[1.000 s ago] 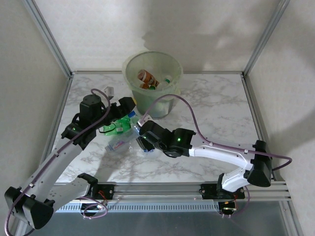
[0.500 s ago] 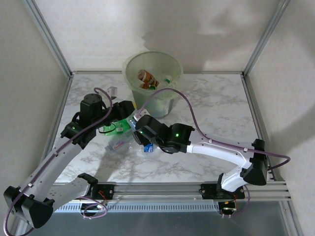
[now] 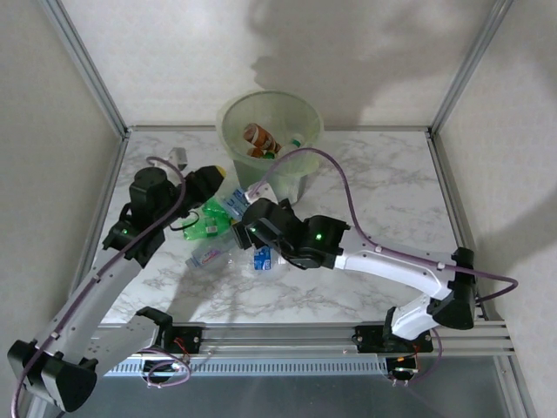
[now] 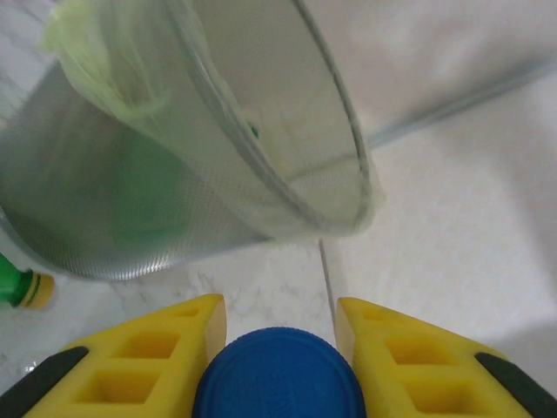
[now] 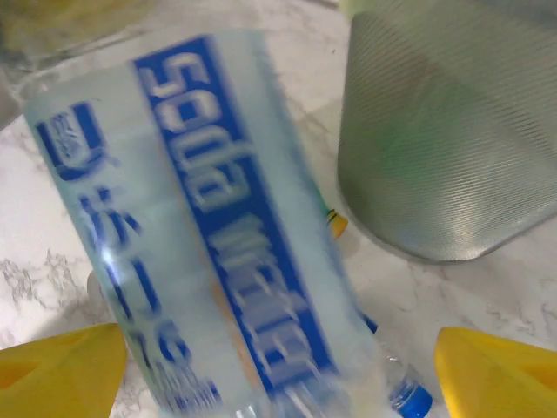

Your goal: Put the plastic bottles in the bin

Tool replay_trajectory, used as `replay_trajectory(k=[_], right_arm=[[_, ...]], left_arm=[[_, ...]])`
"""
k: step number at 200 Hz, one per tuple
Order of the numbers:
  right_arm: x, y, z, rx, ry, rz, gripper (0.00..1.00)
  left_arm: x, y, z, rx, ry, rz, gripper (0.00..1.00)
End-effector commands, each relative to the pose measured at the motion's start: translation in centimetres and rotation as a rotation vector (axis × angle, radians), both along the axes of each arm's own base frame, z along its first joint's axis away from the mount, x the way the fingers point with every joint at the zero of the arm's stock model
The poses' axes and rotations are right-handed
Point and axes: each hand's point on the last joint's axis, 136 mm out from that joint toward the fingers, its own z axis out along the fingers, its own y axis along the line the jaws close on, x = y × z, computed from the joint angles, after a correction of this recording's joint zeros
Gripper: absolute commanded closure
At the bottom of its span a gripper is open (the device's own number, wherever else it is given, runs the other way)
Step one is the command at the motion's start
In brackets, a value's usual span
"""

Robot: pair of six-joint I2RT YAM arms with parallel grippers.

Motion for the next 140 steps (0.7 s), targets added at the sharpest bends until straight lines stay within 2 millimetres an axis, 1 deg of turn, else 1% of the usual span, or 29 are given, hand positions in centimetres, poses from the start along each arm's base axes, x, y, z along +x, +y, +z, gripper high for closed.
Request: replay_trajectory(k=[1, 12, 13, 26, 42, 48, 60, 86, 105, 118, 140], right_arm=[[0.7, -2.4, 7.1, 0.346, -0.013, -0.074, 0.02], [0.3, -2.5, 8.8, 0.514, 0.038, -0.002, 0.01], [0.3, -2.6, 9.1, 0.535, 0.042, 0.003, 0.01], [0.2, -3.5, 10.8, 0.720, 0.095, 0.068, 0.01], [0.2, -4.3, 11.8, 0.877, 0.167, 0.141, 0.01], [0.2, -4.4, 12.0, 0.915, 0.192, 0.164, 0.01], [0.3, -4.2, 12.0, 0.949, 0.241, 0.188, 0.01], [-0.2, -2.5, 12.2, 0.977, 0.312, 0.269, 0.01], [-0.6, -1.8, 12.2, 1.004, 0.337, 0.316, 0.01], [-0.6, -1.4, 11.7, 1.004, 0.355, 0.326, 0.01], [-1.3, -0.2, 11.6, 1.001, 0.370, 0.378, 0.01]], left_arm=[[-0.2, 2.6, 3.8, -0.220, -0.112, 0.114, 0.95], [-0.6, 3.4, 4.5, -0.296, -0.148, 0.139, 0.96], [-0.7, 3.5, 4.6, -0.302, -0.151, 0.142, 0.96], [-1.3, 4.4, 5.2, -0.377, -0.185, 0.171, 0.97], [-1.9, 5.2, 5.4, -0.465, -0.208, 0.200, 0.99], [-2.2, 5.5, 5.9, -0.504, -0.233, 0.201, 1.00], [-2.5, 5.8, 6.0, -0.567, -0.247, 0.205, 1.00], [-2.9, 5.9, 6.4, -0.665, -0.273, 0.178, 1.00], [-3.1, 5.8, 6.8, -0.700, -0.288, 0.155, 1.00], [-3.2, 5.8, 6.9, -0.715, -0.293, 0.150, 1.00], [-3.3, 5.6, 7.1, -0.725, -0.291, 0.134, 1.00]])
